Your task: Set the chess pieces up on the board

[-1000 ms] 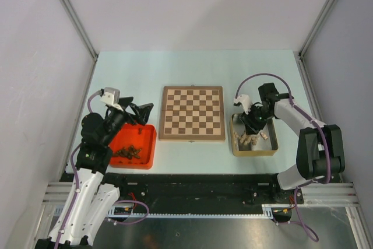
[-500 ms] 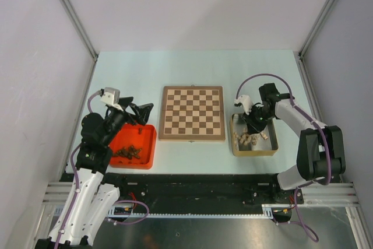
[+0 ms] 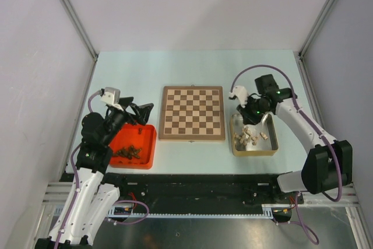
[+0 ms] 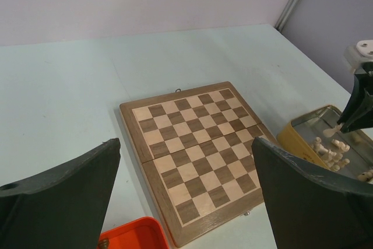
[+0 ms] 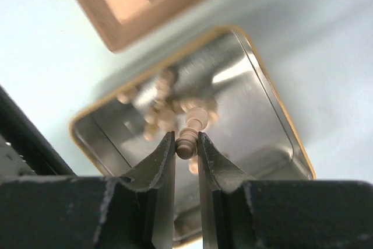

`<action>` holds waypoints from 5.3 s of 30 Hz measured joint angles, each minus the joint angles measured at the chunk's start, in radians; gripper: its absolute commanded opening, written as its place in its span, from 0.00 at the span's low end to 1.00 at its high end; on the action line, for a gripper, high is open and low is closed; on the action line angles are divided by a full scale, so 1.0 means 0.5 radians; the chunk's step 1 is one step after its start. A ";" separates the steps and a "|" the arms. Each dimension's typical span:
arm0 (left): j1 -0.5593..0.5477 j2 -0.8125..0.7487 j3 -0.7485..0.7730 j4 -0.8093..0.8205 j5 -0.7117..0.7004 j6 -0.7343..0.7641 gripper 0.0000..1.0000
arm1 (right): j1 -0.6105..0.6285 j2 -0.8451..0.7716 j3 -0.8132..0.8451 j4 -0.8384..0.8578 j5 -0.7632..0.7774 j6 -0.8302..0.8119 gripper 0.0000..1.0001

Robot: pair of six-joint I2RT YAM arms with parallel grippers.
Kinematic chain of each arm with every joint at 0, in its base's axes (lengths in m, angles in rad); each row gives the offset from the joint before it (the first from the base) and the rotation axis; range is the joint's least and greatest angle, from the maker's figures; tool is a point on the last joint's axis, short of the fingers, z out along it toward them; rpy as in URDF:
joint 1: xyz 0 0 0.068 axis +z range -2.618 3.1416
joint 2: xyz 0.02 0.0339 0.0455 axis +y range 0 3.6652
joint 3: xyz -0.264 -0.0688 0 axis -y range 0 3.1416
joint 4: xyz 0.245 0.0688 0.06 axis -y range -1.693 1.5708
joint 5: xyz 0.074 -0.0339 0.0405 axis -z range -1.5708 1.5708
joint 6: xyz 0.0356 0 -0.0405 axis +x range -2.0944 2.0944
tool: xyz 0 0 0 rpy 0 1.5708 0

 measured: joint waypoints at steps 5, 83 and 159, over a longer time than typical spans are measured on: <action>0.000 -0.001 0.000 0.000 -0.004 0.002 1.00 | 0.481 0.034 0.152 -0.002 -0.007 0.034 0.12; 0.004 -0.104 0.000 -0.060 -0.179 0.024 1.00 | 1.226 1.350 1.256 -0.047 0.025 0.352 0.21; -0.188 0.293 0.104 -0.063 0.290 -0.363 1.00 | -0.735 -0.363 -0.141 0.282 -0.943 0.568 1.00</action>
